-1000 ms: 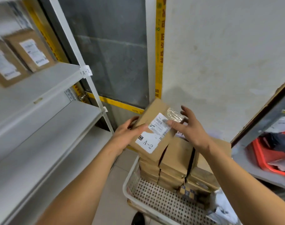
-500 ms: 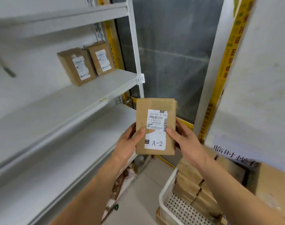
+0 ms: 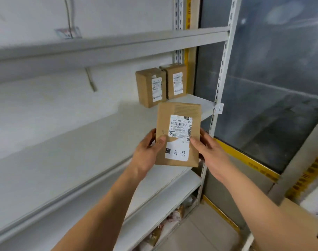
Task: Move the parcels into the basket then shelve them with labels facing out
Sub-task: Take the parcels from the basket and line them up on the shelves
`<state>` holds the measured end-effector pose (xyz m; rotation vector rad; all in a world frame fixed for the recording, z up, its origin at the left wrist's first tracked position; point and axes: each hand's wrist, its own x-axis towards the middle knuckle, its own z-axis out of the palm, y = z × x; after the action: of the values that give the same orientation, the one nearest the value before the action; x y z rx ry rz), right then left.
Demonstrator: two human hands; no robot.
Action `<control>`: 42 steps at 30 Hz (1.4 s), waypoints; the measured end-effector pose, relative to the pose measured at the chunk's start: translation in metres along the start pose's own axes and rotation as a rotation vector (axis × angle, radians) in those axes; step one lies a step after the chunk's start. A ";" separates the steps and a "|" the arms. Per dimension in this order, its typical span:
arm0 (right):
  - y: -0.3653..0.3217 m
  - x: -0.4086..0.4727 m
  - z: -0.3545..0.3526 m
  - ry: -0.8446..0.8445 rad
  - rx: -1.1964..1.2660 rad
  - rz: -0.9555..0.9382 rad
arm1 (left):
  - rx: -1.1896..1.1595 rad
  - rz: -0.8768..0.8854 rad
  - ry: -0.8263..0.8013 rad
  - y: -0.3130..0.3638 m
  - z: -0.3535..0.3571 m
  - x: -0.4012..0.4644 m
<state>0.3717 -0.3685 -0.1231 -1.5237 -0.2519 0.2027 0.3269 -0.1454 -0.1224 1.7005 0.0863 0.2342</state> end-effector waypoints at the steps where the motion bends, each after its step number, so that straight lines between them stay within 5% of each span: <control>1: -0.004 0.006 0.010 -0.040 0.003 0.002 | -0.001 0.013 0.011 0.002 -0.013 0.002; 11: -0.032 0.082 0.082 -0.316 -0.168 -0.053 | -0.030 0.087 0.137 0.005 -0.096 0.023; 30: 0.007 0.313 0.141 -0.395 -0.292 -0.214 | 0.176 0.034 0.458 -0.011 -0.129 0.168; 42: 0.015 0.376 0.164 -0.336 -0.296 -0.191 | 0.136 0.002 0.536 -0.031 -0.134 0.233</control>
<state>0.6851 -0.1029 -0.1196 -1.7417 -0.7181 0.2781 0.5292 0.0343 -0.1119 1.7325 0.5065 0.6952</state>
